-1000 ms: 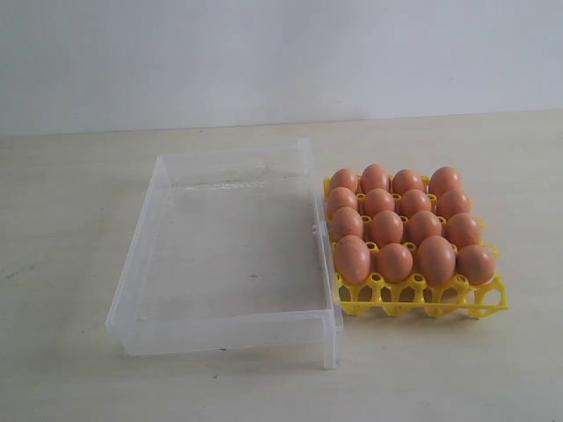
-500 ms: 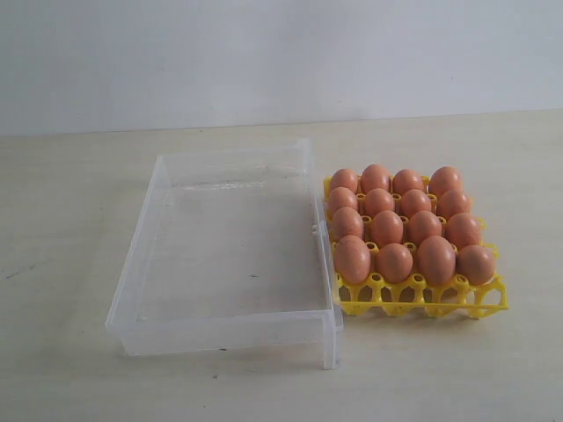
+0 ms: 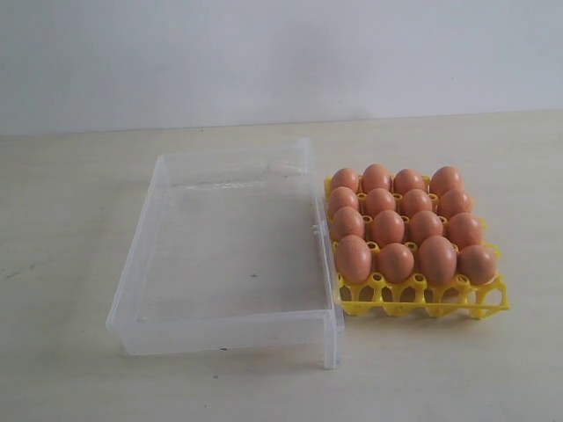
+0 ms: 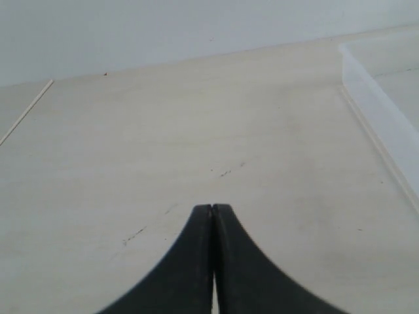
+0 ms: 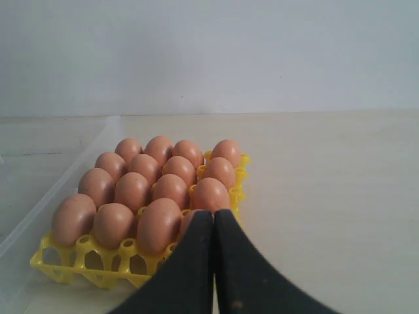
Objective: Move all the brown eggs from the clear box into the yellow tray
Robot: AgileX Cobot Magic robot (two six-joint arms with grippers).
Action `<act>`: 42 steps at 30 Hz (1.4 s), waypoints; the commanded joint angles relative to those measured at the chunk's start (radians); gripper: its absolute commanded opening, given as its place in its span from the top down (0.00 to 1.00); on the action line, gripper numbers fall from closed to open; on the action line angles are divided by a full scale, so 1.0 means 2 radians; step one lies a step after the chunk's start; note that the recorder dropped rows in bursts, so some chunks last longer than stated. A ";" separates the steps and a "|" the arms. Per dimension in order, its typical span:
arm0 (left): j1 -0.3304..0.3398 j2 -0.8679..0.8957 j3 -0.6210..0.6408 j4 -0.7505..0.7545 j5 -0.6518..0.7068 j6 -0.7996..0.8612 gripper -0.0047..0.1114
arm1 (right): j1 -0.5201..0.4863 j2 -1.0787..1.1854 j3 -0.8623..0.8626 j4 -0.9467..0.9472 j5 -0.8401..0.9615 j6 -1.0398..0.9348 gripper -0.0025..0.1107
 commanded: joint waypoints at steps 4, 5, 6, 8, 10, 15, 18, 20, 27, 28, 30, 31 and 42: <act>-0.003 0.000 -0.002 -0.001 -0.005 -0.002 0.96 | 0.000 -0.003 0.002 -0.006 0.004 0.002 0.98; -0.003 0.000 -0.002 -0.001 -0.005 -0.002 0.96 | 0.000 -0.003 0.002 -0.006 0.004 0.002 0.98; -0.003 0.000 -0.002 -0.001 -0.005 -0.002 0.96 | 0.000 -0.003 0.002 -0.006 0.004 0.002 0.98; -0.003 0.000 -0.002 -0.001 -0.005 -0.002 0.96 | 0.000 -0.003 0.002 -0.006 0.004 0.002 0.98; -0.003 0.000 -0.002 -0.001 -0.005 -0.002 0.96 | 0.000 -0.003 0.002 -0.006 0.004 0.002 0.98; -0.003 0.000 -0.002 -0.001 -0.005 -0.002 0.96 | 0.000 -0.003 0.000 -0.002 0.000 0.001 0.98; -0.003 0.000 -0.002 -0.001 -0.005 -0.002 0.96 | 0.000 -0.003 -0.024 -0.001 0.000 0.001 0.98; -0.003 0.000 -0.002 -0.001 -0.005 -0.002 0.96 | 0.000 -0.003 -0.028 0.010 -0.004 0.001 0.98; -0.003 0.000 -0.002 -0.001 -0.005 -0.002 0.96 | 0.000 -0.003 0.002 0.055 -0.091 0.002 0.98; -0.003 0.000 -0.002 -0.001 -0.005 -0.002 0.96 | 0.000 -0.003 0.002 0.068 -0.080 0.002 0.98; -0.003 0.000 -0.002 -0.001 -0.005 -0.002 0.96 | 0.000 -0.003 0.002 0.075 -0.070 0.000 0.98; -0.003 0.000 -0.002 -0.001 -0.005 -0.002 0.96 | 0.000 -0.003 0.002 0.075 -0.063 0.000 0.98; -0.003 0.000 -0.002 -0.001 -0.005 -0.002 0.96 | 0.000 -0.003 0.002 0.078 -0.033 0.000 0.98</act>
